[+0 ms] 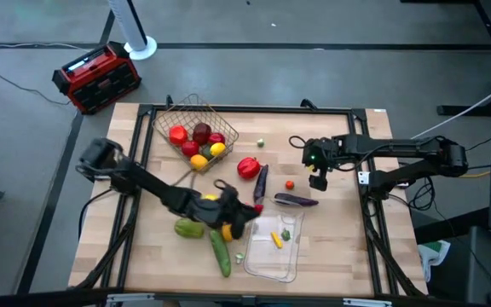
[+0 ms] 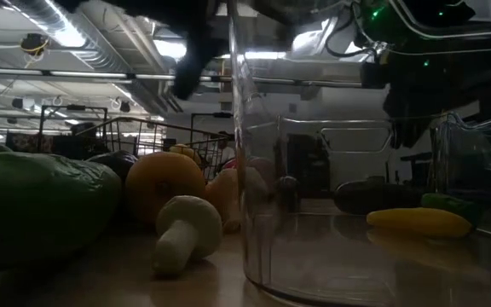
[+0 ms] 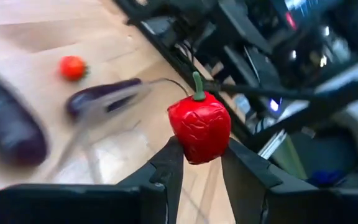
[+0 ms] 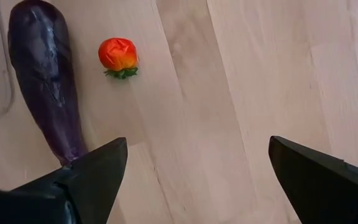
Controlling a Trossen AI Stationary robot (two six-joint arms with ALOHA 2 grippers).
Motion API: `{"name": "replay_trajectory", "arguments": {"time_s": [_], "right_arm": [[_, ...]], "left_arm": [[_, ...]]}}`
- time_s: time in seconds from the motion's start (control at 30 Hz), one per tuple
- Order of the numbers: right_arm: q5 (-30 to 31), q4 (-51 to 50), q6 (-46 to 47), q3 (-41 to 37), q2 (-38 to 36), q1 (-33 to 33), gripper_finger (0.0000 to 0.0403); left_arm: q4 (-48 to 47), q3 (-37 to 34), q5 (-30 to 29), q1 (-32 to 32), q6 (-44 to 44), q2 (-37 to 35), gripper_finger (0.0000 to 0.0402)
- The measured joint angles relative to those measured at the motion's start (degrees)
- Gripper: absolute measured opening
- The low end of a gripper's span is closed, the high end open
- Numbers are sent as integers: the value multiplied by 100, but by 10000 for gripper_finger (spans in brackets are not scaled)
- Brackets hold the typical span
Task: Sort produce into baskets
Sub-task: Put the red chili pepper into the transparent bin
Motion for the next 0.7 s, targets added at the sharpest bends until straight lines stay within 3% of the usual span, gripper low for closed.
{"name": "replay_trajectory", "arguments": {"time_s": [0.2, 0.6, 0.7], "right_arm": [[0, 13, 0, 0, 0, 0, 386], [0, 21, -1, 0, 2, 0, 386], [0, 21, -1, 0, 2, 0, 386]], "left_arm": [[-24, 516, 108, 2, 772, 695, 100], [-654, 516, 92, 69, 291, 751, 100], [-927, 516, 85, 153, -211, 751, 100]]}}
